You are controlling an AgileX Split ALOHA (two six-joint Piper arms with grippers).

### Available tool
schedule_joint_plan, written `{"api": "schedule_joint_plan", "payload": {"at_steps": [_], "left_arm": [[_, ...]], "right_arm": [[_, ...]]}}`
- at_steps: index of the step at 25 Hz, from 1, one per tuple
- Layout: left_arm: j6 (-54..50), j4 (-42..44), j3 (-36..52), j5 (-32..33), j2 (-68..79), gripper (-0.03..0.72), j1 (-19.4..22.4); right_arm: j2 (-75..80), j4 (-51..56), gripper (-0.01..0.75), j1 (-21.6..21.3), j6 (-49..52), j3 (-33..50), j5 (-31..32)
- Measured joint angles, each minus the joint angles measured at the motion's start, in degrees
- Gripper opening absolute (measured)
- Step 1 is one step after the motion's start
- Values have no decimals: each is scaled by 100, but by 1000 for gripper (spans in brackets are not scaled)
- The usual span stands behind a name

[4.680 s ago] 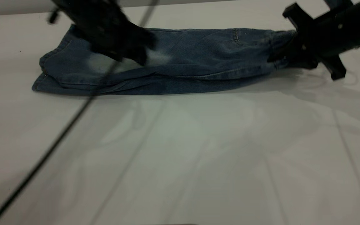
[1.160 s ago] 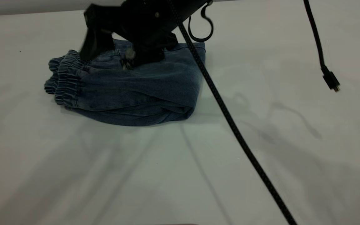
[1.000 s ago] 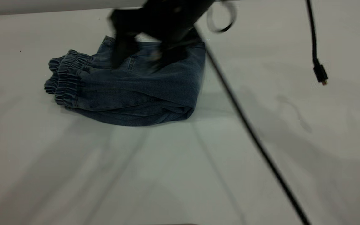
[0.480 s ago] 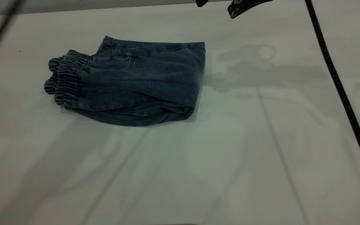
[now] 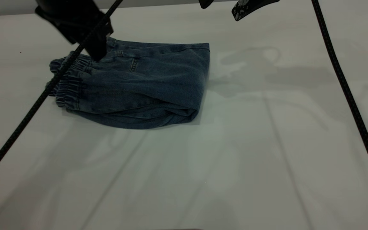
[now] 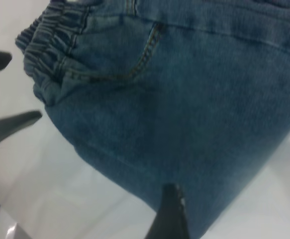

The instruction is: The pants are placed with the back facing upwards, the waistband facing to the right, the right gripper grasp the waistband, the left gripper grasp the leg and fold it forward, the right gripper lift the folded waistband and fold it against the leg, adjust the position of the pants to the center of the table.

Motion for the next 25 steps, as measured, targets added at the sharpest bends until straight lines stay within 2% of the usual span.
{"api": "schedule_joint_plan", "payload": {"at_steps": [3, 7, 9, 12, 25], "left_arm": [[198, -382, 0, -4, 129, 498, 379], [1268, -1315, -4, -37, 226, 500, 713], [1972, -1708, -18, -106, 300, 500, 738], [2493, -1906, -175, -111, 542, 499, 738], [2574, -1916, -765, -214, 1662, 475, 680]], "right_arm": [[0, 0, 544, 0, 0, 0, 81], [0, 0, 544, 0, 0, 0, 93], [0, 0, 544, 0, 0, 0, 100], [0, 0, 544, 0, 0, 0, 112], [0, 0, 544, 0, 0, -5, 414]]}}
